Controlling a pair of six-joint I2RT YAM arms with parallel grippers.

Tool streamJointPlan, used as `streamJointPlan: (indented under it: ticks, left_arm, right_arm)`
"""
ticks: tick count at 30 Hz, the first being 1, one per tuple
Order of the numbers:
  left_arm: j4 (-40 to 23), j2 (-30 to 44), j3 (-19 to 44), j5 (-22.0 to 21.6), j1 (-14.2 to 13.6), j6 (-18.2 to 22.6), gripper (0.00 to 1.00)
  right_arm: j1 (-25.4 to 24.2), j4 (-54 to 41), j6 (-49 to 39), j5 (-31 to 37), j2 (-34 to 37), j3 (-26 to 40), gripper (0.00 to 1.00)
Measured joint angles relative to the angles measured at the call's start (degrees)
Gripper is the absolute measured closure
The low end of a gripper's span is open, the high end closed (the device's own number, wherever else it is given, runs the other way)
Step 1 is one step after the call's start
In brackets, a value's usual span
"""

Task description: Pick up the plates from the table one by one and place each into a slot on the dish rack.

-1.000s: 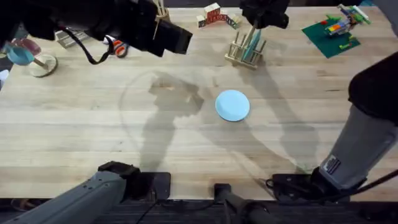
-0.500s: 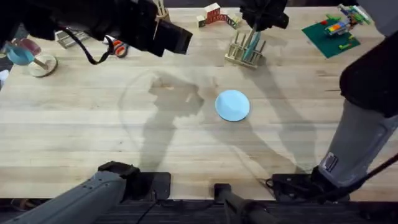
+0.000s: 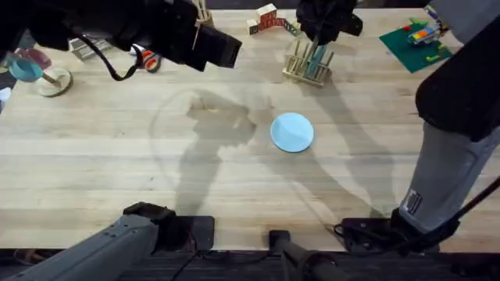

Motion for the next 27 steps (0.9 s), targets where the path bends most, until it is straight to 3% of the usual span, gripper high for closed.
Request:
streamJointPlan:
  ticks: [17, 21, 27]
  left_arm:
    - [0.0, 0.0, 0.0, 0.01, 0.0, 0.02, 0.007]
    - [0.0, 0.0, 0.0, 0.01, 0.01, 0.02, 0.008]
    - [0.0, 0.0, 0.0, -0.01, 0.0, 0.02, 0.008]
  right_arm:
    - [0.0, 0.01, 0.0, -0.02, 0.09, 0.0, 0.969]
    - [0.0, -0.02, -0.18, -0.02, 0.1, 0.0, 0.871]
    - [0.0, 0.01, -0.22, -0.02, 0.09, 0.0, 0.86]
